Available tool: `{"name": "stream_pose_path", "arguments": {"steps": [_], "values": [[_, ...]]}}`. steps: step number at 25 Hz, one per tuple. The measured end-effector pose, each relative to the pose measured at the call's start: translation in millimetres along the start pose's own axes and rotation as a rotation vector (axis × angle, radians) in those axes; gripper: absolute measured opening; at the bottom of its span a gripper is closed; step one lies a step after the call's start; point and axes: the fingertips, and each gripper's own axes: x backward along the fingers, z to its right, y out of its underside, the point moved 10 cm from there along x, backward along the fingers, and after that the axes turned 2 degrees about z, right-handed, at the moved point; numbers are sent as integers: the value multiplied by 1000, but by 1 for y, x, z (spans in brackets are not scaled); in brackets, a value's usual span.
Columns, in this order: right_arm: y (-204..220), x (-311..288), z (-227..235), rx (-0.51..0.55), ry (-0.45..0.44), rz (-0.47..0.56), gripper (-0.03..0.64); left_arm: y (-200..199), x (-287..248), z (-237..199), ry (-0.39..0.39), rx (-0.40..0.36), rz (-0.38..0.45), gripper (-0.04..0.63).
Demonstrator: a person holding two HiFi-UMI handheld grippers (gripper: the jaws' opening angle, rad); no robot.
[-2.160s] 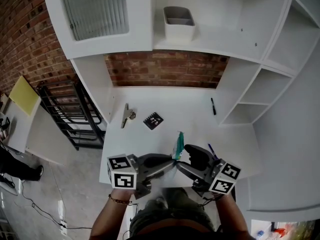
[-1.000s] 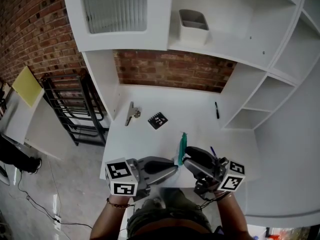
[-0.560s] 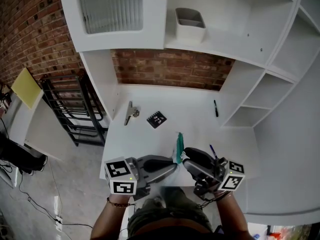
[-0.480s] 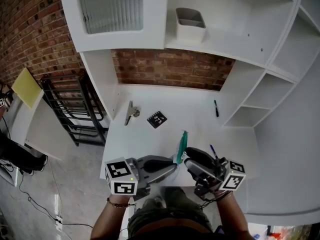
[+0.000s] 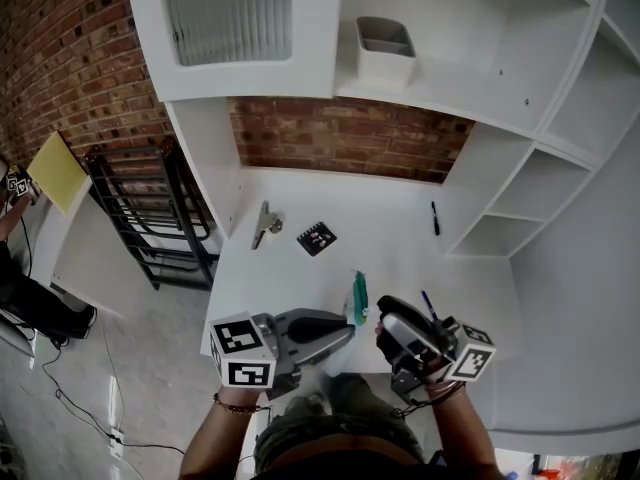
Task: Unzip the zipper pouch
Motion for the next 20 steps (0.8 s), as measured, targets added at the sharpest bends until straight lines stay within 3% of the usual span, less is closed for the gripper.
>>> {"name": "stream_pose_path", "arguments": {"steps": [6, 11, 20], "values": [[6, -1, 1, 23, 22, -41, 119, -1, -5, 4, 14, -18, 1, 8], [4, 3, 1, 35, 52, -46, 23, 0, -6, 8, 3, -16, -4, 8], [3, 6, -10, 211, 158, -96, 6, 4, -17, 26, 70, -72, -79, 5]]}}
